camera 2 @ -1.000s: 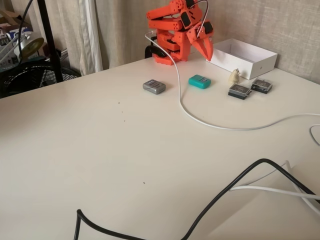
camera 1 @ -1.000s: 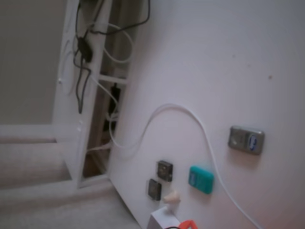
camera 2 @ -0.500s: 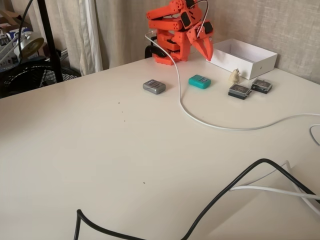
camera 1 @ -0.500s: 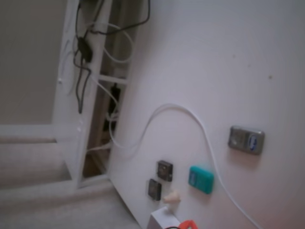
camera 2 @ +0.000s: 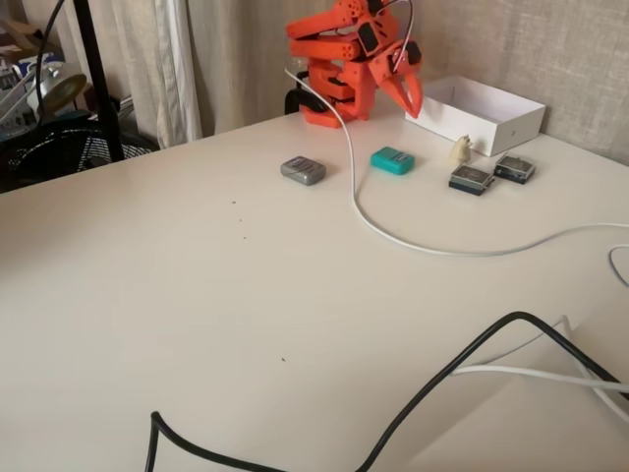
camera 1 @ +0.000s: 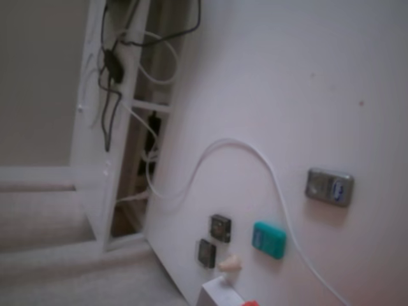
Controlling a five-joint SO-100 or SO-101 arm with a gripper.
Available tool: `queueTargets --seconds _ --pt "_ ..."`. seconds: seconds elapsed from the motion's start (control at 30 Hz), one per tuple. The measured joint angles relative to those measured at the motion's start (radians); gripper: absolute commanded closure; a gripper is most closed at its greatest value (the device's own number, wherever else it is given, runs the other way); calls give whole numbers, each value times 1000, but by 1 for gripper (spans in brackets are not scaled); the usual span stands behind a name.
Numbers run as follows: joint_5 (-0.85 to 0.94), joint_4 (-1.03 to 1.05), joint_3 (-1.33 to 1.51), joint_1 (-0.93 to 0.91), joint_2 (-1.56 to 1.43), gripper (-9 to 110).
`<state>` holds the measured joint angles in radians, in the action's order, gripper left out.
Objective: Grasp the green cube and put it in the bin.
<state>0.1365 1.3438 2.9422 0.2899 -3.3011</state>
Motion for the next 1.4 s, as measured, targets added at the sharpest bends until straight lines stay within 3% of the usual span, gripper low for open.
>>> queueTargets --seconds 0.23,0.53,0.77,0.93,1.1,1.27,1.4 --pt "-2 -126 -126 3 187 88" --pt "-83 -293 -607 80 614 83" --pt "-321 -227 -1278 87 1104 78" --pt "-517 -221 -1620 54 1295 78" --pt "-750 -202 -1707 5 1355 77" --pt "-996 -54 -1764 -101 1450 77" --pt "-1095 114 -1758 -224 1526 77"
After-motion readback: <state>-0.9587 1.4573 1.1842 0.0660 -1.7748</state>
